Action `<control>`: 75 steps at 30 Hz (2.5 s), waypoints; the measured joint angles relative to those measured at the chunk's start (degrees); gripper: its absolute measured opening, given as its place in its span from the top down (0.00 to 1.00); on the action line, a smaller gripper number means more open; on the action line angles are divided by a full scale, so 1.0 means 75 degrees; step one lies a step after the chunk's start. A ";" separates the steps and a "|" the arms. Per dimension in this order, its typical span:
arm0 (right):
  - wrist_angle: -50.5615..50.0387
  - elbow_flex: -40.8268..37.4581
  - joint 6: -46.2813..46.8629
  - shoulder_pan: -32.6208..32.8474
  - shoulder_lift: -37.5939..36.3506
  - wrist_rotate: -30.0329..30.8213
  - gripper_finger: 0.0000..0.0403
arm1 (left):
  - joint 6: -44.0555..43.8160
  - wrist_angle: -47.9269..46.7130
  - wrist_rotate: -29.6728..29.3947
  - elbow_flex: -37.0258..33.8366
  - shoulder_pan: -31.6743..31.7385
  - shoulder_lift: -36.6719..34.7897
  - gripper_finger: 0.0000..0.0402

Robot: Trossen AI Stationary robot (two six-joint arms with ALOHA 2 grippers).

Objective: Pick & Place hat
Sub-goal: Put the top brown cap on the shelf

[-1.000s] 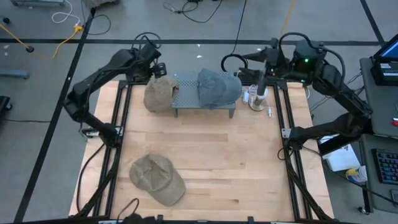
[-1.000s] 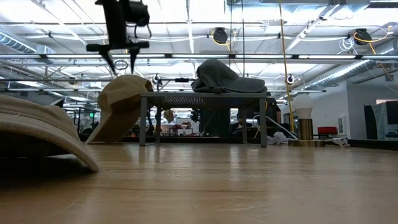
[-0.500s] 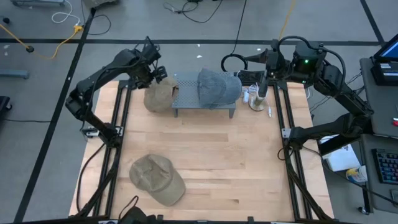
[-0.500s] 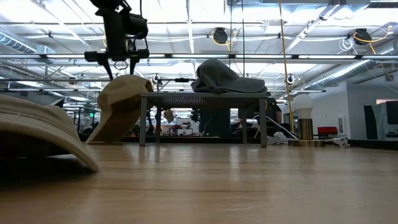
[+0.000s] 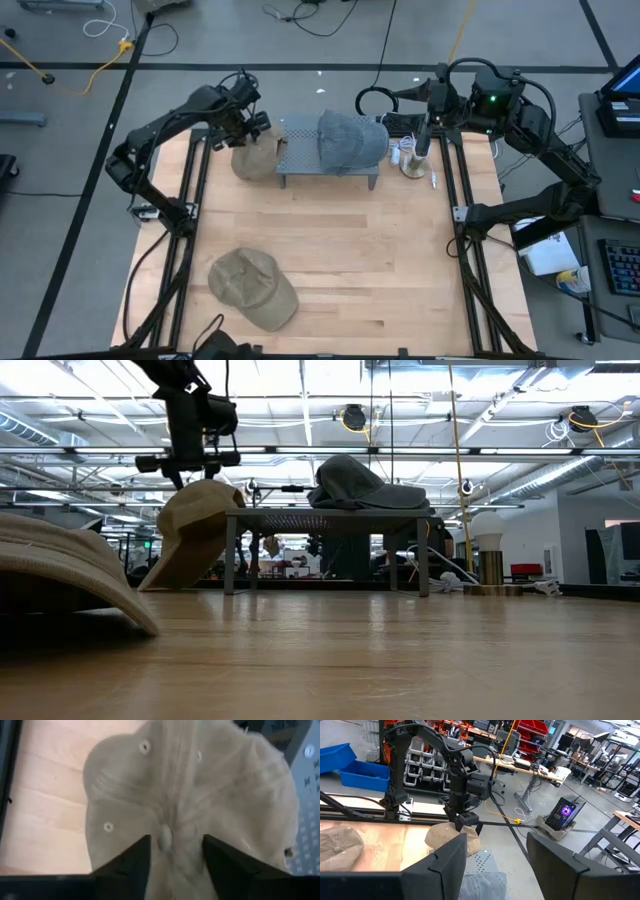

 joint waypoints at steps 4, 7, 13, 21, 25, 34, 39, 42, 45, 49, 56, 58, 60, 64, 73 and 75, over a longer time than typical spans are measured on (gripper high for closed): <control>0.0003 0.0000 0.0000 0.0000 0.0000 -0.0001 0.51 | 0.0265 0.0002 -0.0072 0.0000 0.0096 0.0000 0.79; 0.0003 0.0000 0.0000 0.0000 0.0000 0.0001 0.51 | 0.0526 -0.0014 -0.0142 -0.0003 0.0119 -0.0050 0.95; 0.0032 0.0000 -0.0003 0.0000 -0.0012 -0.0001 0.51 | 0.0387 -0.0131 -0.1212 0.0013 -0.0131 -0.0626 0.95; 0.0067 0.0000 -0.0469 0.0000 -0.0012 -0.0012 0.51 | 0.0647 -0.0203 -0.3921 0.0544 -0.1299 -0.1488 0.95; 0.0067 0.0000 -0.0735 0.0000 -0.0012 -0.0015 0.51 | 0.0594 -0.0225 -0.5042 0.0857 -0.1993 -0.1513 0.95; 0.0237 0.0000 -0.0719 0.0000 -0.0012 -0.0017 0.51 | -0.1683 0.0141 -0.5873 0.0965 -0.3031 -0.1031 0.95; 0.0550 0.0000 -0.0600 0.0000 -0.0028 -0.0021 0.51 | -0.2064 0.1421 -0.5927 0.0965 -0.3421 -0.0368 0.95; 0.0597 0.0000 -0.0599 0.0000 -0.0071 -0.0021 0.51 | -0.2206 0.2033 -0.5846 0.0962 -0.3541 0.0025 0.95; 0.0592 0.0000 -0.0600 0.0000 -0.0112 -0.0022 0.51 | -0.2505 0.2465 -0.5879 0.1013 -0.3692 0.0366 0.95; 0.0587 0.0000 -0.0598 0.0000 -0.0136 -0.0021 0.51 | -0.2358 0.2984 -0.5906 0.1446 -0.3900 0.0912 0.95; 0.0586 0.0000 -0.0600 0.0000 -0.0135 -0.0015 0.51 | -0.1343 0.3238 -0.5862 0.2767 -0.4149 0.2023 0.95; 0.0583 0.0000 -0.0600 0.0000 -0.0137 -0.0018 0.51 | -0.1307 0.3134 -0.5728 0.2970 -0.4177 0.2265 0.95; 0.0583 0.0000 -0.0600 0.0000 -0.0136 -0.0018 0.51 | -0.1475 0.2991 -0.5549 0.3061 -0.4191 0.2455 0.95; 0.0571 0.0000 -0.0600 0.0000 -0.0134 -0.0021 0.51 | -0.1681 0.2545 -0.5184 0.3092 -0.4249 0.2709 0.95; 0.0290 0.0000 -0.0600 0.0000 -0.0137 -0.0018 0.51 | -0.1444 0.2258 -0.4810 0.3095 -0.4419 0.2791 0.94; 0.0289 0.0000 -0.0600 0.0000 -0.0137 -0.0018 0.51 | -0.1042 0.2485 -0.4583 0.3095 -0.4410 0.2769 0.88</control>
